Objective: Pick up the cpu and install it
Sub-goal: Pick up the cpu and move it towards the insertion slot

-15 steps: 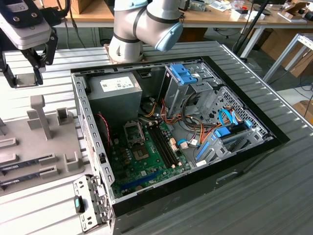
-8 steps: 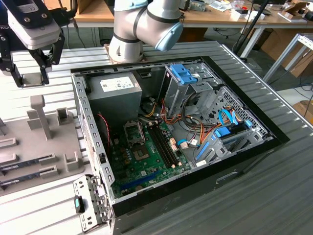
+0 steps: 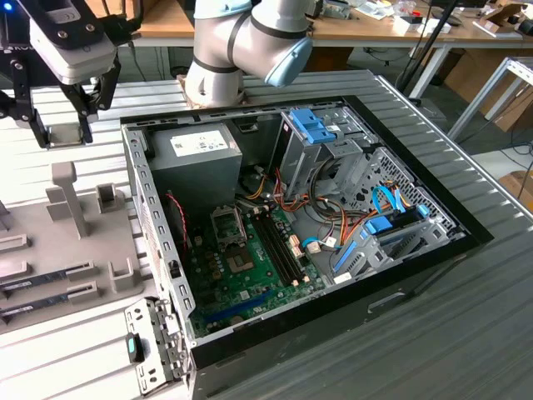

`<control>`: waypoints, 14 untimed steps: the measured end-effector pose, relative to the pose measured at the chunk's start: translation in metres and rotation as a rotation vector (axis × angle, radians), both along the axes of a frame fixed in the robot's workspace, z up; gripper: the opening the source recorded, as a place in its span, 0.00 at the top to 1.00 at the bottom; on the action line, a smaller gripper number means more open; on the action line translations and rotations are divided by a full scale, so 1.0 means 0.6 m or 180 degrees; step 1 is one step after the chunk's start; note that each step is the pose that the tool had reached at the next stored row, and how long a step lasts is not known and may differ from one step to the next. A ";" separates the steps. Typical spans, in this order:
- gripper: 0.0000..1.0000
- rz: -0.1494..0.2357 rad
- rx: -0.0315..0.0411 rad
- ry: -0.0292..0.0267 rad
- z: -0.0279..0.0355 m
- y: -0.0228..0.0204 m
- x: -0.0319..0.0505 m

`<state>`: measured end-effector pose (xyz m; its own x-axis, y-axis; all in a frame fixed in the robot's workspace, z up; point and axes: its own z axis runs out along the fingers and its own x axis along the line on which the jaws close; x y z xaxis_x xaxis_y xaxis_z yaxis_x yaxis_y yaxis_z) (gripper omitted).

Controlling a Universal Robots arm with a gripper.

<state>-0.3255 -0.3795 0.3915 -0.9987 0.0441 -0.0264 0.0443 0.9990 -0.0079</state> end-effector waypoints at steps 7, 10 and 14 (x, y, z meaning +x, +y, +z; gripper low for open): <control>0.53 0.0000 0.0000 0.0000 0.000 -0.0006 0.010; 0.53 0.0000 0.0000 0.0000 -0.001 -0.0009 0.013; 0.53 0.0000 0.0000 0.0000 -0.001 -0.0012 0.019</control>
<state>-0.3139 -0.3802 0.3911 -0.9987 0.0441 -0.0263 0.0443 0.9990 -0.0080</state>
